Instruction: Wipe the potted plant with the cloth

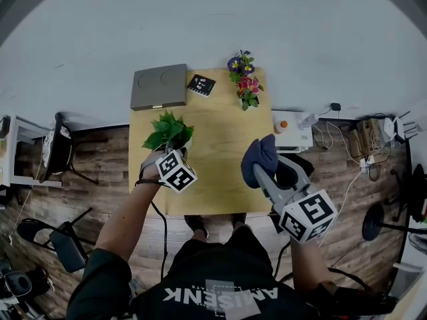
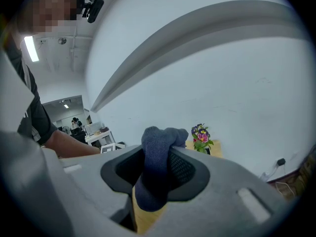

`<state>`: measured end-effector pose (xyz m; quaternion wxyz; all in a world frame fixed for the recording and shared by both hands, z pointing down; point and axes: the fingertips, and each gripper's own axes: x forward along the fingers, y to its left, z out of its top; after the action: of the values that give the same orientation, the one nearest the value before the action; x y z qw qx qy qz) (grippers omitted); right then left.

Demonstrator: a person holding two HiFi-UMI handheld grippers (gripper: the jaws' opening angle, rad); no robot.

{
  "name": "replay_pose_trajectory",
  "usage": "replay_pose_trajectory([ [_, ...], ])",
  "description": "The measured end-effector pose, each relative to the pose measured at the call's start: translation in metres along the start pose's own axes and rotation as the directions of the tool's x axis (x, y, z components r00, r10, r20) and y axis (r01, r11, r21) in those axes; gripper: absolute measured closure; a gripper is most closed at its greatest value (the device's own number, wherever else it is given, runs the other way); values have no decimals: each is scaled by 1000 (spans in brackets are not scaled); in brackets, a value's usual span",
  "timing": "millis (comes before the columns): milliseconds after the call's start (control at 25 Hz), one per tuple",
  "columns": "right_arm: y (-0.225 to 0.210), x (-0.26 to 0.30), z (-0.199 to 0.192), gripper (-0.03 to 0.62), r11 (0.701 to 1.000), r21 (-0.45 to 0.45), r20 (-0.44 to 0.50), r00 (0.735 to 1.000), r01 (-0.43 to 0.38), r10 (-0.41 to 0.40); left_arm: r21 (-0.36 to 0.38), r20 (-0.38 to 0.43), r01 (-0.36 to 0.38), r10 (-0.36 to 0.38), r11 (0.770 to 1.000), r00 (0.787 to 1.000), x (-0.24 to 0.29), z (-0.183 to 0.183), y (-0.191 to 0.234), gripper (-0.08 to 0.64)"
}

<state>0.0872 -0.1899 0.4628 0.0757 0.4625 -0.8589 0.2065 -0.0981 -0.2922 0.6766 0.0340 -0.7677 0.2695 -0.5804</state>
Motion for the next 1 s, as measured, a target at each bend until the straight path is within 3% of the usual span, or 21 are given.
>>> replay_pose_trajectory([
  [120,3,-2,7,462,1000,-5,18,1000,8,-7,-41,28,64,-63,997,998,-14,6,-1,526],
  [280,13,-4,16,462,1000,-11,36,999,12,-12,-70,92,97,-90,993,992,-45,16,3,526],
  [560,30,-7,43,462,999,-47,89,996,3,1,-85,215,193,-171,977,962,-111,41,5,528],
  [800,50,-5,59,462,996,-85,118,992,-26,36,-116,293,323,-278,939,915,-167,51,3,531],
  [1000,62,0,71,462,991,-116,133,988,-62,78,-120,380,366,-298,923,876,-210,70,13,532],
])
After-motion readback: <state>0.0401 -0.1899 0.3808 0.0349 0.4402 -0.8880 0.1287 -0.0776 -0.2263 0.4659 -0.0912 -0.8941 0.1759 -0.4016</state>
